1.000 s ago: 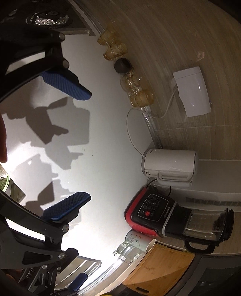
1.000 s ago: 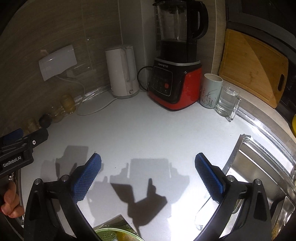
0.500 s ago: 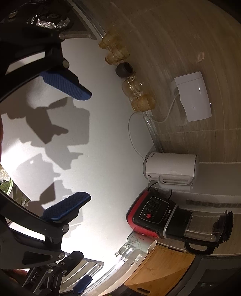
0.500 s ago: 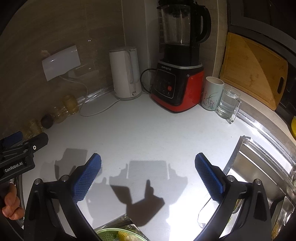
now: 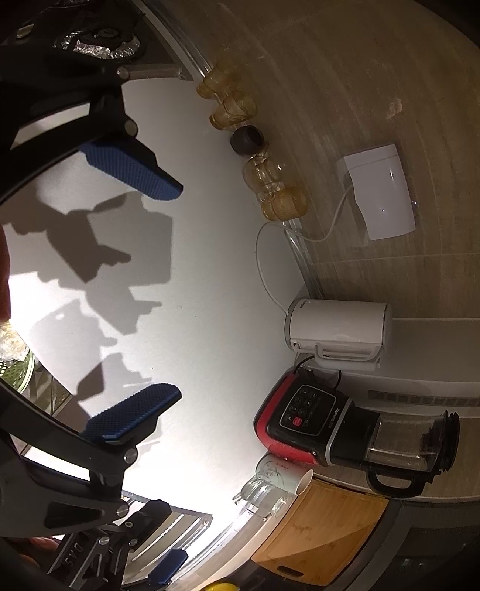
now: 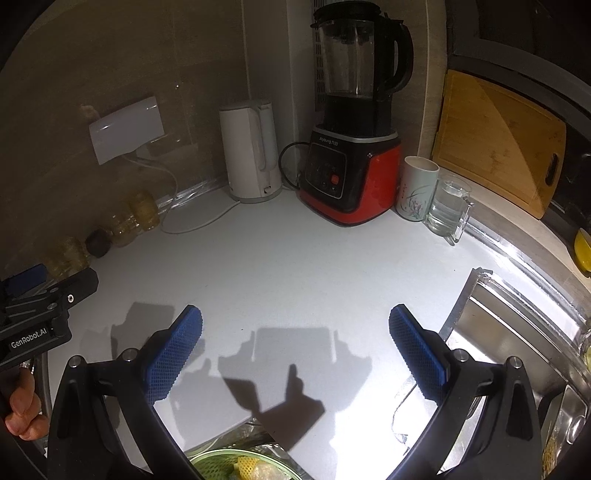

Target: Collect trash

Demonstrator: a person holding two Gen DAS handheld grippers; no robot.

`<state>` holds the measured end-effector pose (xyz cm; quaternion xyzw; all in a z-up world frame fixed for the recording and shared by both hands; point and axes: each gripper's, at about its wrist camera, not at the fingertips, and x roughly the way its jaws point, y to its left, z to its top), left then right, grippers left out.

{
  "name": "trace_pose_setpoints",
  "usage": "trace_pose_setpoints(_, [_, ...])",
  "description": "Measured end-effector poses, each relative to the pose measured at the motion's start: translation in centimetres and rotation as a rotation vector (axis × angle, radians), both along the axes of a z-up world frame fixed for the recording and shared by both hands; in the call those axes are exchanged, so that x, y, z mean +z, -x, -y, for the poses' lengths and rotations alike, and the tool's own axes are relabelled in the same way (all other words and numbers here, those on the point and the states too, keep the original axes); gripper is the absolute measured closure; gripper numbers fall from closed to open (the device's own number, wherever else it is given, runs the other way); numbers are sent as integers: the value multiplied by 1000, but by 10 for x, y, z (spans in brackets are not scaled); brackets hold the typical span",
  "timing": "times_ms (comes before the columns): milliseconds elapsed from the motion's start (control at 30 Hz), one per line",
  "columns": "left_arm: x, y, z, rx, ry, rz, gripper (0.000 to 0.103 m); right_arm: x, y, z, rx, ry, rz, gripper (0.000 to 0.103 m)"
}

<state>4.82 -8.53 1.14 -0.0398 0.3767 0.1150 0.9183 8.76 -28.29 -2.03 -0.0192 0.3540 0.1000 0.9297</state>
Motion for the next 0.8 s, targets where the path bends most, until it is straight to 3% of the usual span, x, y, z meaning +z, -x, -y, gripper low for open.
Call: trace_pose_setpoints(800, [7, 16, 4, -13, 3, 11, 8, 8, 20, 7, -16, 0, 15, 3])
